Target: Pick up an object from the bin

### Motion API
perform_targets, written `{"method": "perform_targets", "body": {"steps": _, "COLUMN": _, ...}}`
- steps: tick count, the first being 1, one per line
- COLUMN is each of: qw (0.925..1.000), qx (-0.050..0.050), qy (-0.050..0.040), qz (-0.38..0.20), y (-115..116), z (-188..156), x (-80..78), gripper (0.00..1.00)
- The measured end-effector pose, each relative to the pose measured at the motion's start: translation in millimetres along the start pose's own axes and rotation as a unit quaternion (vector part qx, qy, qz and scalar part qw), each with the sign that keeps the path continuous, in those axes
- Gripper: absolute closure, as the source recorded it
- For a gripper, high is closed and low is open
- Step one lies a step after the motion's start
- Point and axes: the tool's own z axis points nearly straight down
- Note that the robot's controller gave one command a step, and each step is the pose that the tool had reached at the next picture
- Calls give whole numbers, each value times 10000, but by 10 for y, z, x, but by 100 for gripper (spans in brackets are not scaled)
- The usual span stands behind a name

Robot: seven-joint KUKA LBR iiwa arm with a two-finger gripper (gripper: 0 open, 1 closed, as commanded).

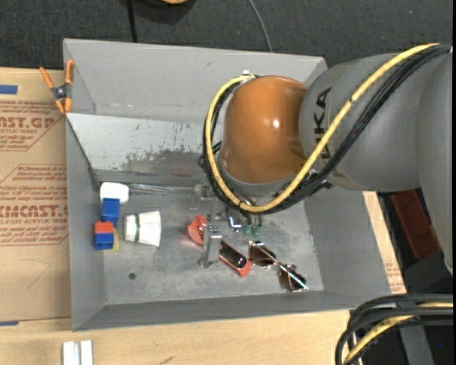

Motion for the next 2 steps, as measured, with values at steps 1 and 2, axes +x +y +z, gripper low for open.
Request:
{"method": "perform_targets", "body": {"steps": 1, "qw": 10000, "qx": -6, "qy": -38, "qz": 6, "y": -5, "z": -45, "x": -17, "gripper": 0}}
{"method": "perform_targets", "body": {"steps": 2, "qw": 9999, "qx": -10, "qy": -71, "qz": -144, "y": -116, "z": 403, "x": -240, "gripper": 0}}
